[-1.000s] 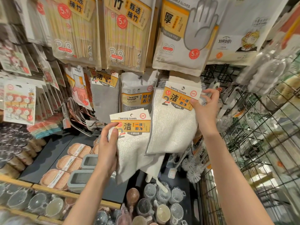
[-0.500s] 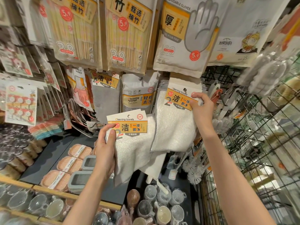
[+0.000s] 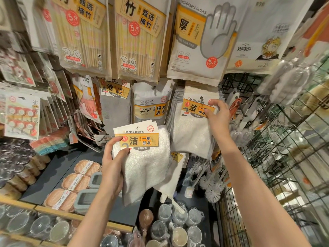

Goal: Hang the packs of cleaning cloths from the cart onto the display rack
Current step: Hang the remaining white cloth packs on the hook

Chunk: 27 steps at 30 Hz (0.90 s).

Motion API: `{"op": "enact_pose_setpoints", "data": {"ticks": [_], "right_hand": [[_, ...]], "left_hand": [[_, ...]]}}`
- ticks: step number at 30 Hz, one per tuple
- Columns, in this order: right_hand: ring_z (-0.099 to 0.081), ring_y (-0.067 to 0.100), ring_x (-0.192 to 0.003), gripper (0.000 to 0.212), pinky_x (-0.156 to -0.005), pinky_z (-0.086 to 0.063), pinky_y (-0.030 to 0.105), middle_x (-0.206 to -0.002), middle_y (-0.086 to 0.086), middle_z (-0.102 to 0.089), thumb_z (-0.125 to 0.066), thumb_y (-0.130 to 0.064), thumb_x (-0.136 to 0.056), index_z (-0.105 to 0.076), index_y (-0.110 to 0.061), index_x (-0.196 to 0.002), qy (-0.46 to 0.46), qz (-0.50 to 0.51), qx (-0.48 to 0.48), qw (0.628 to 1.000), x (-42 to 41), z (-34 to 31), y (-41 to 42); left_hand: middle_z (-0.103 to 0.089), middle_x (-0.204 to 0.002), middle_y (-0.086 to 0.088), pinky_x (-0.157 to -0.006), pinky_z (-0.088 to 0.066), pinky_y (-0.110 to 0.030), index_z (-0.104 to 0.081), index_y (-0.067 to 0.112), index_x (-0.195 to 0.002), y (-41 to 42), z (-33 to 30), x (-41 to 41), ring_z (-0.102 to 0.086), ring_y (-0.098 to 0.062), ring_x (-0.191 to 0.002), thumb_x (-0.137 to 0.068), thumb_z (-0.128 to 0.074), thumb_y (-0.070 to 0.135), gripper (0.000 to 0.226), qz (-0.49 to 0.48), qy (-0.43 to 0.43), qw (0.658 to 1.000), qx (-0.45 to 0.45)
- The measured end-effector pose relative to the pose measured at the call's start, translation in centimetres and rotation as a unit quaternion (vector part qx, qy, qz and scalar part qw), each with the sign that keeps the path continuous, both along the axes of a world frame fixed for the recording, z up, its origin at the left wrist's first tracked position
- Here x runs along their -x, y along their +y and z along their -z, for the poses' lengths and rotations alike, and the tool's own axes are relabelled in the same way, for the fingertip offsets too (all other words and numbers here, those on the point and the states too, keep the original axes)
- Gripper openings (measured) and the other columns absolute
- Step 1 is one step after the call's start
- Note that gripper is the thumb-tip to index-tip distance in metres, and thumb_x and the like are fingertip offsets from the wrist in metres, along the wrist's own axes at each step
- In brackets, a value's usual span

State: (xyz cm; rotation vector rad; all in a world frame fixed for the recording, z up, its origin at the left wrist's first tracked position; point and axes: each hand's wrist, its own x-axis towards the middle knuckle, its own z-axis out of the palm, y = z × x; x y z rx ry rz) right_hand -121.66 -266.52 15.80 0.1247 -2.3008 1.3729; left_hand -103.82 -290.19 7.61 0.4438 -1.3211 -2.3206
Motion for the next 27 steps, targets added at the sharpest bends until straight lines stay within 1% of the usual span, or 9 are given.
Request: {"op": "enact_pose_setpoints", "data": {"ticks": [3,5,9,14,18,21,24,25,27], "right_hand": [[-0.04,0.007,-0.111,0.029,-0.082,-0.019,-0.007,-0.125,0.007,-0.044,-0.063,-0.004,-0.085,-0.06,-0.012,-0.113,-0.006,-0.007,-0.012,1.0,-0.5,0.1,0.3],[-0.034,0.006,-0.114,0.033,-0.086,-0.017,-0.009,-0.13,0.007,-0.035,-0.064,-0.007,-0.085,-0.059,-0.013,-0.117,-0.011,-0.017,-0.015,1.0,-1.1,0.3,0.5],[-0.022,0.005,-0.121,0.041,-0.103,-0.014,0.012,-0.141,0.006,-0.02,-0.066,-0.015,-0.085,-0.057,-0.018,-0.125,-0.035,-0.035,-0.038,0.998,-2.3,0.0,0.8],[-0.013,0.016,-0.137,0.047,-0.105,-0.007,0.022,-0.147,0.002,-0.015,-0.068,-0.022,-0.084,-0.054,-0.026,-0.129,-0.057,-0.043,-0.062,0.995,-3.9,0.0,1.4],[-0.01,0.021,-0.138,0.044,-0.113,-0.012,0.034,-0.149,-0.001,-0.012,-0.069,-0.022,-0.083,-0.057,-0.031,-0.124,-0.044,-0.038,-0.058,0.997,-5.3,0.7,1.6],[-0.012,0.011,-0.137,0.045,-0.109,-0.013,0.021,-0.148,-0.005,-0.012,-0.069,-0.02,-0.084,-0.055,-0.029,-0.126,-0.026,-0.047,-0.048,0.997,-6.8,0.9,1.1],[-0.023,-0.019,-0.119,0.045,-0.092,-0.017,-0.007,-0.144,-0.007,-0.015,-0.068,-0.014,-0.085,-0.056,-0.022,-0.127,-0.027,-0.089,-0.012,0.996,-8.4,1.0,0.2],[-0.027,-0.026,-0.111,0.044,-0.088,-0.02,-0.01,-0.141,-0.008,-0.016,-0.068,-0.012,-0.084,-0.057,-0.022,-0.125,-0.027,-0.103,0.006,0.994,-8.8,1.0,-0.2],[-0.032,-0.015,-0.116,0.043,-0.093,-0.024,-0.006,-0.138,-0.01,-0.02,-0.069,-0.013,-0.083,-0.057,-0.027,-0.122,-0.029,-0.125,0.019,0.992,-9.6,1.2,-1.0]], "left_hand": [[-0.068,-0.116,-0.015,-0.069,-0.057,-0.026,-0.062,0.026,-0.103,0.1,-0.1,-0.2,-0.067,-0.024,-0.096,-0.091,-0.048,-0.005,0.036,0.005,-0.004,1.0,-0.019],[-0.068,-0.117,-0.014,-0.075,-0.058,-0.029,-0.062,0.025,-0.108,0.2,0.0,-0.3,-0.067,-0.026,-0.101,-0.092,-0.048,-0.005,0.037,0.011,-0.004,1.0,-0.02],[-0.068,-0.12,-0.012,-0.096,-0.05,-0.046,-0.06,0.026,-0.118,0.5,0.1,-0.8,-0.063,-0.03,-0.113,-0.092,-0.052,-0.004,0.04,0.023,-0.002,1.0,-0.003],[-0.066,-0.122,-0.01,-0.099,-0.047,-0.051,-0.06,0.031,-0.116,0.8,-0.1,-1.2,-0.062,-0.03,-0.114,-0.091,-0.056,-0.004,0.043,0.016,-0.001,1.0,0.012],[-0.065,-0.123,-0.01,-0.1,-0.047,-0.05,-0.06,0.037,-0.112,0.9,-0.3,-1.5,-0.061,-0.03,-0.115,-0.089,-0.059,-0.003,0.046,0.003,-0.001,1.0,0.022],[-0.065,-0.124,-0.01,-0.099,-0.047,-0.055,-0.062,0.042,-0.109,0.9,-0.3,-1.7,-0.062,-0.03,-0.114,-0.087,-0.063,0.0,0.047,0.001,-0.01,0.999,0.035],[-0.064,-0.125,-0.01,-0.099,-0.047,-0.056,-0.061,0.041,-0.112,1.0,-0.2,-1.9,-0.062,-0.03,-0.114,-0.086,-0.066,0.002,0.047,0.0,-0.007,0.999,0.05],[-0.063,-0.126,-0.01,-0.098,-0.047,-0.054,-0.06,0.04,-0.114,1.1,-0.2,-2.0,-0.061,-0.03,-0.115,-0.086,-0.066,0.002,0.047,0.004,-0.006,0.998,0.054],[-0.063,-0.126,-0.01,-0.095,-0.051,-0.049,-0.059,0.036,-0.116,1.3,-0.3,-2.0,-0.062,-0.03,-0.113,-0.087,-0.063,0.0,0.047,0.015,-0.002,0.999,0.047]]}}
